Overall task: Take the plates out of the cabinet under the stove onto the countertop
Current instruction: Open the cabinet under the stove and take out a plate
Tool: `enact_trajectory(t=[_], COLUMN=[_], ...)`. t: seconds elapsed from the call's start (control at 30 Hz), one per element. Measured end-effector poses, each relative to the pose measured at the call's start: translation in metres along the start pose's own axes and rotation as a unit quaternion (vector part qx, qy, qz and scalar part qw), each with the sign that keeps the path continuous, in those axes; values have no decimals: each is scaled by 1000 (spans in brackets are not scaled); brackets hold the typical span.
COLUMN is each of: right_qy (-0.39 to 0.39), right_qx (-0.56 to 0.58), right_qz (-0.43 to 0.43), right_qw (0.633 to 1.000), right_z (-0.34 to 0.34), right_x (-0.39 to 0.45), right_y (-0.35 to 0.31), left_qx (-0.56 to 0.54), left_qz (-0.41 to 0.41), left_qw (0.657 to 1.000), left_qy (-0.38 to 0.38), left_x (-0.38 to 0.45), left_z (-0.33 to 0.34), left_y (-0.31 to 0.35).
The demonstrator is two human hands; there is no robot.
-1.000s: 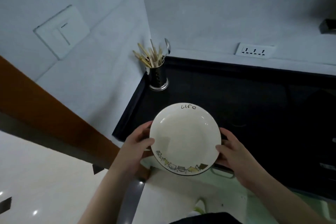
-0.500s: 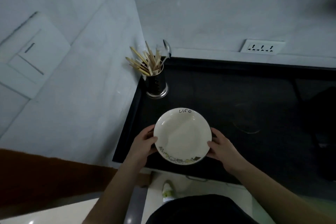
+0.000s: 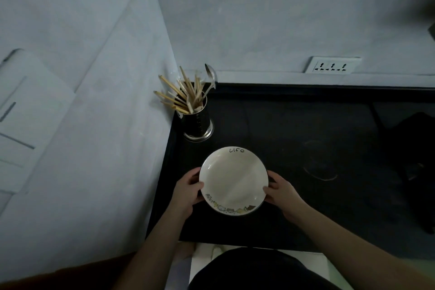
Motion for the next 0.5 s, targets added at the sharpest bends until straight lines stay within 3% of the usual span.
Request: enact_trajectory(t=[0.5], right_qy=[12], right_qx=[-27], right_qz=[-22], right_qw=[999], right_z=[-5], right_x=[14], right_y=[-6], left_qx=[40], left_qz=[19], left_qw=[999], left_qy=[31], left_x=[17], left_z=[10], left_y=[-4])
Point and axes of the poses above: each hand's wrist, its own x-axis towards the middle knuckle, its own z-axis out of the palm, y = z × x, the point moved 2 cm from there along x, towards the middle knuckle
